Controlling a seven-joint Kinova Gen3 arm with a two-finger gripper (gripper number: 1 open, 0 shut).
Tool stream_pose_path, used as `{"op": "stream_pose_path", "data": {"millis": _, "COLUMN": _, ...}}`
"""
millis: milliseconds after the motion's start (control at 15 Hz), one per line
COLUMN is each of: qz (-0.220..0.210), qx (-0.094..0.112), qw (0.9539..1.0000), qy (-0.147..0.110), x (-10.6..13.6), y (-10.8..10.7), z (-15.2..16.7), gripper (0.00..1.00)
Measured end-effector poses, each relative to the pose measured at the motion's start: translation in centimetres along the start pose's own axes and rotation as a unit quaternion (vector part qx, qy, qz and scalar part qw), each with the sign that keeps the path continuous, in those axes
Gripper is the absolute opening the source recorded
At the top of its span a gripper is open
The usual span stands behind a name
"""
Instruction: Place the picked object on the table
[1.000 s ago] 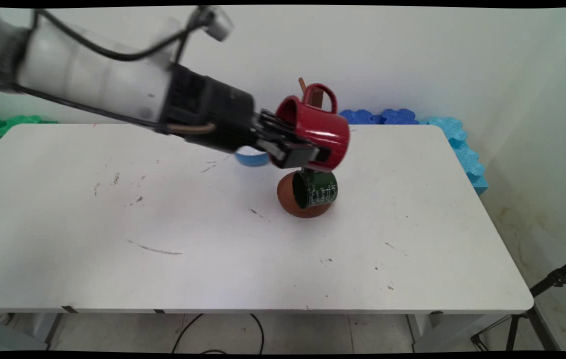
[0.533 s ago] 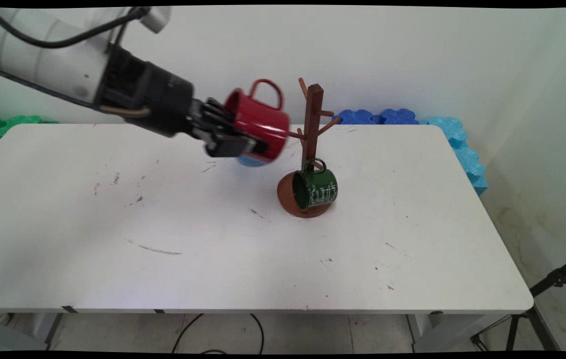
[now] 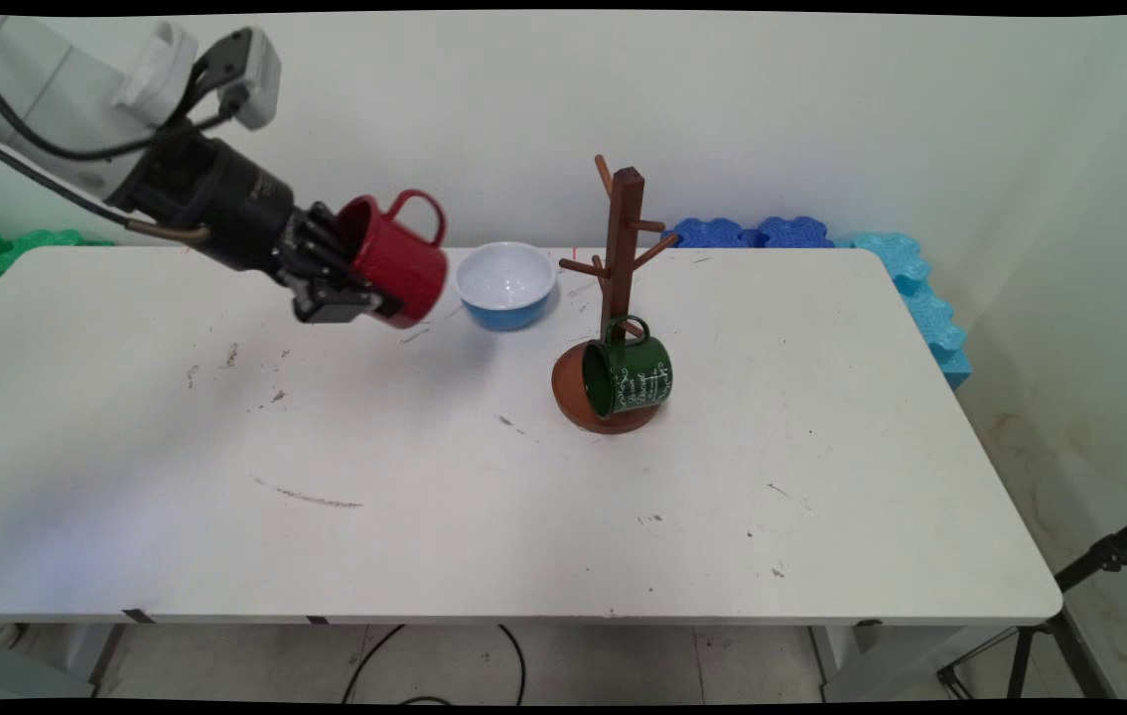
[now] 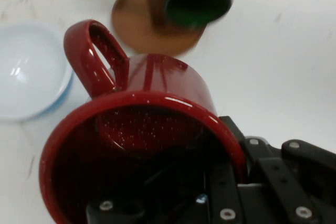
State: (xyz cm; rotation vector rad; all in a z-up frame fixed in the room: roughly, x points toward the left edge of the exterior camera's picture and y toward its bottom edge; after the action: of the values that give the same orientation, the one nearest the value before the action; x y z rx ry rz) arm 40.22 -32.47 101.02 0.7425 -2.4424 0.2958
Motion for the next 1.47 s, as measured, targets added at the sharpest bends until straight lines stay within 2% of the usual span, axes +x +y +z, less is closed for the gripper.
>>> {"op": "stream_pose_path", "data": {"millis": 200, "qz": 0.031, "qx": 0.020, "qw": 0.9976, "qy": -0.059, "x": -1.2, "y": -1.4, "z": 0.8, "gripper": 0.00}}
{"op": "stream_pose_path", "data": {"millis": 467, "qz": 0.062, "qx": 0.036, "qw": 0.9894, "qy": -0.126, "x": -2.5, "y": -2.8, "z": 3.2, "gripper": 0.00}}
{"op": "stream_pose_path", "data": {"millis": 667, "qz": 0.076, "qx": 0.037, "qw": 0.9828, "qy": -0.164, "x": -2.9, "y": -3.4, "z": 5.7, "gripper": 0.00}}
{"op": "stream_pose_path", "data": {"millis": 1000, "qz": 0.090, "qx": 0.032, "qw": 0.9753, "qy": -0.199, "x": -2.5, "y": -4.1, "z": 9.5, "gripper": 0.00}}
{"op": "stream_pose_path", "data": {"millis": 1467, "qz": 0.090, "qx": 0.015, "qw": 0.9719, "qy": -0.217, "x": -0.2, "y": -4.6, "z": 14.2, "gripper": 0.00}}
